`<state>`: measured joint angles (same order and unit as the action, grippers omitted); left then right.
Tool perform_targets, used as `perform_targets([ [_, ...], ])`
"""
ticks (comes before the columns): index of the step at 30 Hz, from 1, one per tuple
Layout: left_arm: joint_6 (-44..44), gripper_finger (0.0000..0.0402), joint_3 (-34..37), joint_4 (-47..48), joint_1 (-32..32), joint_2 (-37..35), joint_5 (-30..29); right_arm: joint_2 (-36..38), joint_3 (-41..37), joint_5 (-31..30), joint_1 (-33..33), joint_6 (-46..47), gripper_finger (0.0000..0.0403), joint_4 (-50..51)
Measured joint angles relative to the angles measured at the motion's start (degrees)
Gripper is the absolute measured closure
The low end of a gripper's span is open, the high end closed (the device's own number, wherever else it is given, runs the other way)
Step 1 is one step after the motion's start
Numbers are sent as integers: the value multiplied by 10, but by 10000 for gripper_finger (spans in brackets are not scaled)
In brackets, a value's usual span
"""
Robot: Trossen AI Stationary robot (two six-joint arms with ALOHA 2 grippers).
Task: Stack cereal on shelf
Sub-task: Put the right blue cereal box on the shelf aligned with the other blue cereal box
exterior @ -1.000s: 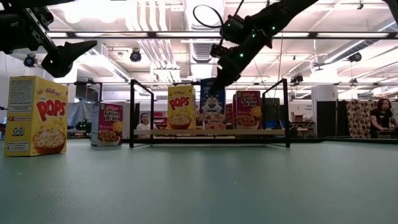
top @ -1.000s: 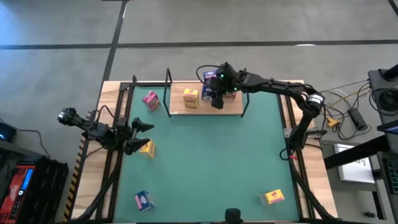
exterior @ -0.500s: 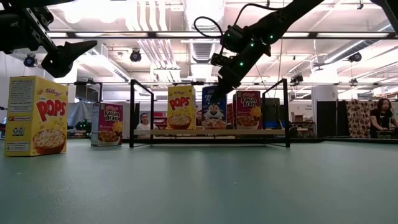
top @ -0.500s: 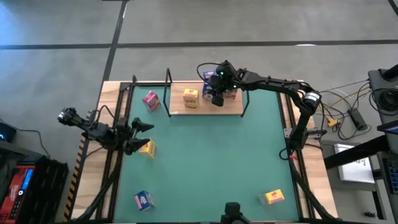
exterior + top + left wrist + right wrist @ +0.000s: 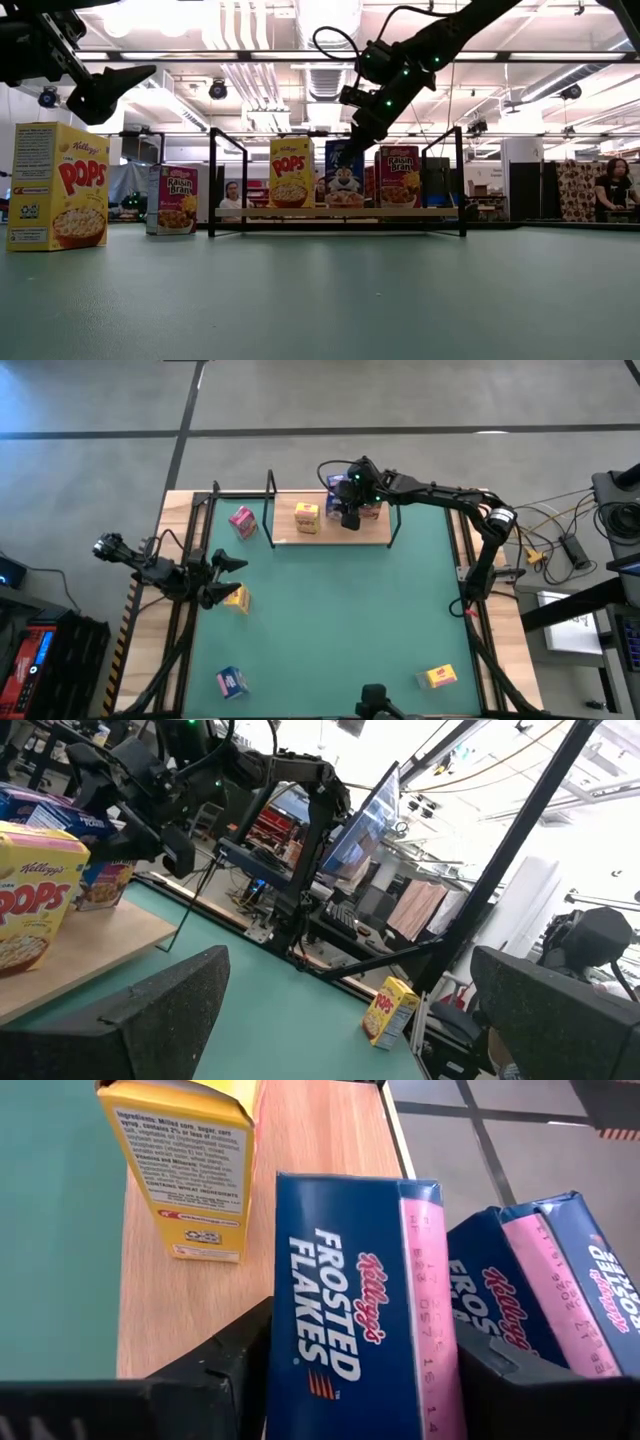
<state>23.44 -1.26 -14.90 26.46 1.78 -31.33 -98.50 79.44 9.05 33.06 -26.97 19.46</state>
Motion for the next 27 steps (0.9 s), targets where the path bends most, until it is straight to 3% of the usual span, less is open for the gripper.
perform_targets([
  [27,0,3,0,0,0,0,0,8,10,0,0,-31,206,7],
])
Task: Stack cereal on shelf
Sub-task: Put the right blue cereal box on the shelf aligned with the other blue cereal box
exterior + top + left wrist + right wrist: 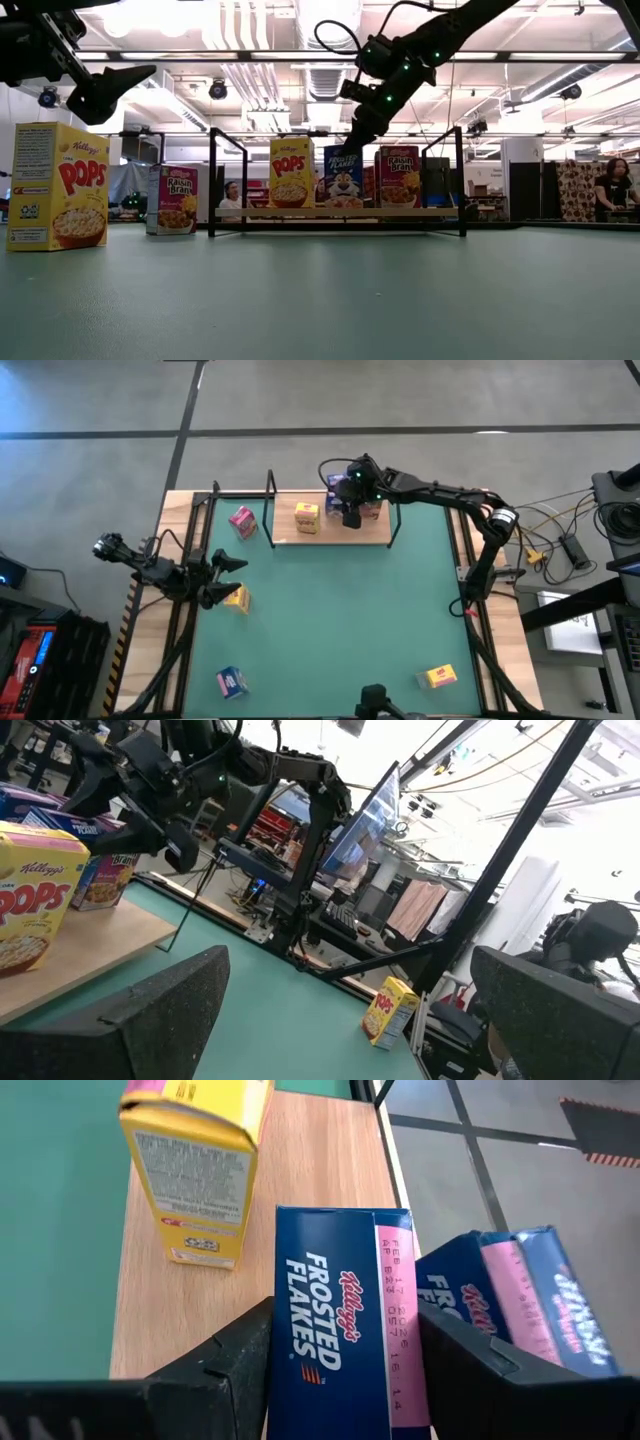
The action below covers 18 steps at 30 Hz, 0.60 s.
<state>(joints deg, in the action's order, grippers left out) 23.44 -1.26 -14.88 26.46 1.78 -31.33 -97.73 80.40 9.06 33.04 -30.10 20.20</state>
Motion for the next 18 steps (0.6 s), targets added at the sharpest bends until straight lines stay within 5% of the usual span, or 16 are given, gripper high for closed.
perform_targets([
  [18,0,3,0,0,0,0,0,1,32,6,-1,4,206,53],
])
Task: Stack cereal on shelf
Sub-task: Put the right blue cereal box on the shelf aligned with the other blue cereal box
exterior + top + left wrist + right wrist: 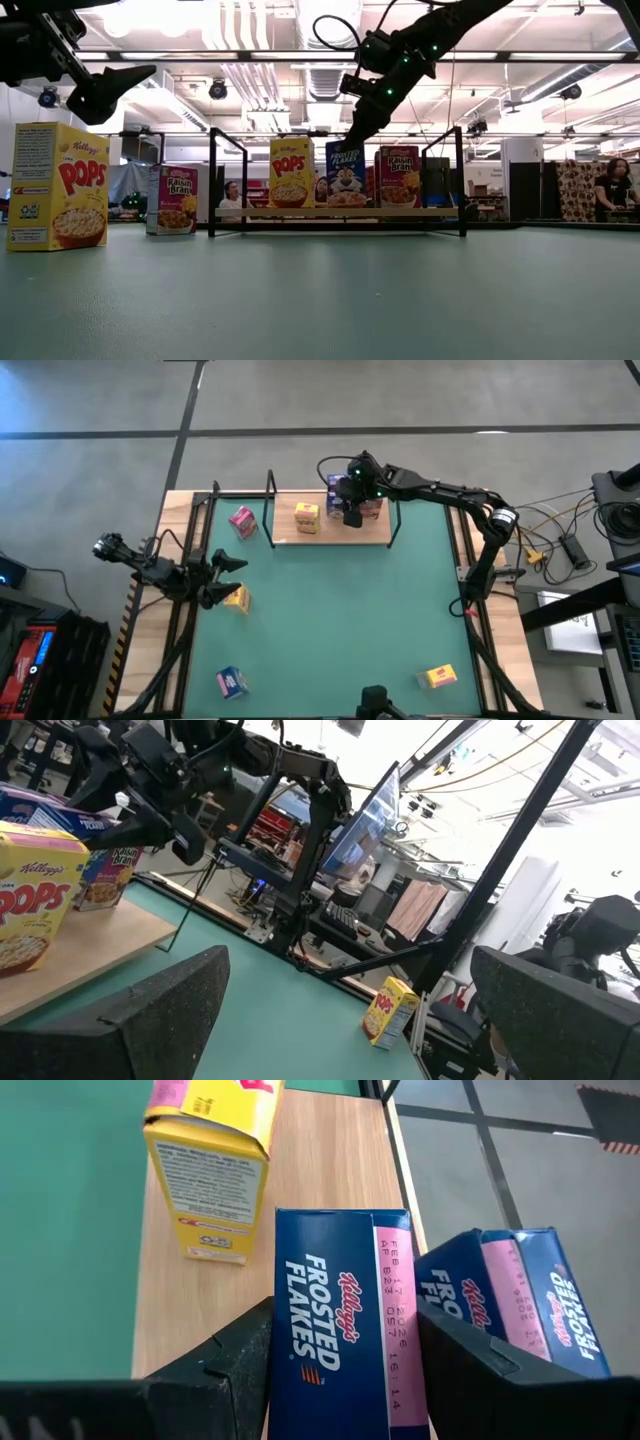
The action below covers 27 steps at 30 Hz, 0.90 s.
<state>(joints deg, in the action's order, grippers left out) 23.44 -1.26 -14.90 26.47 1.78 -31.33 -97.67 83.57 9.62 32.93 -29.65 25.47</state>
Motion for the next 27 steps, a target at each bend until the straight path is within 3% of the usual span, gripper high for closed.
perform_targets([
  [27,0,3,0,0,0,0,0,-6,-2,13,1,1,206,-1],
])
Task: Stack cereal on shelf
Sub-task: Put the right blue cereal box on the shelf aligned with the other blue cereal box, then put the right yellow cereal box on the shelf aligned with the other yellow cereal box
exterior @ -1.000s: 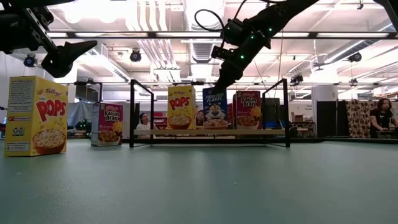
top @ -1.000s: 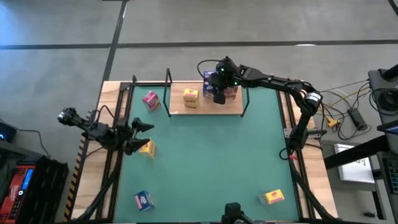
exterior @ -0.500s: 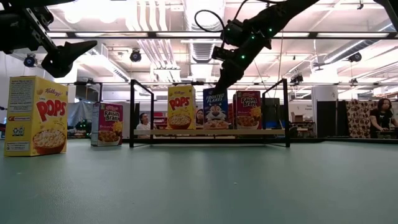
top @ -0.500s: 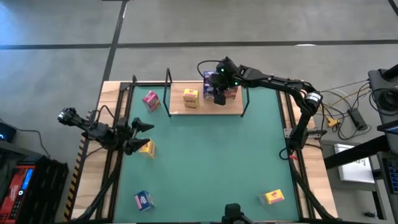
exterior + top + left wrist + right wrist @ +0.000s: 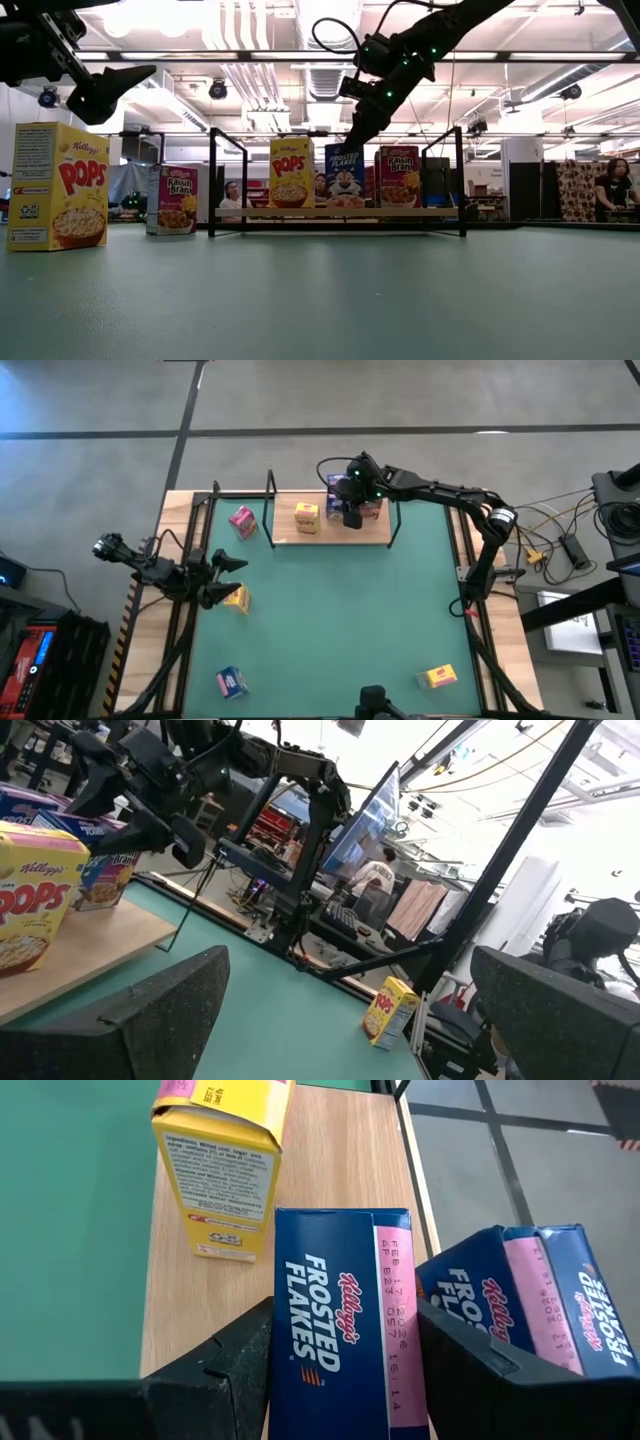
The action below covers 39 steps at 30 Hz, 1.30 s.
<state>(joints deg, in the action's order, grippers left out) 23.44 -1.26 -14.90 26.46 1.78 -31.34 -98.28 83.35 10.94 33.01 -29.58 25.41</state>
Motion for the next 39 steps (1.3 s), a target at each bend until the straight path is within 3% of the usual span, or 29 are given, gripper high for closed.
perform_targets([
  [12,0,3,0,0,0,0,0,0,0,0,0,-3,203,-2],
  [27,0,3,0,0,0,0,0,11,41,-4,-3,1,104,46],
  [39,0,3,0,0,0,0,0,91,34,11,-22,59,114,126],
])
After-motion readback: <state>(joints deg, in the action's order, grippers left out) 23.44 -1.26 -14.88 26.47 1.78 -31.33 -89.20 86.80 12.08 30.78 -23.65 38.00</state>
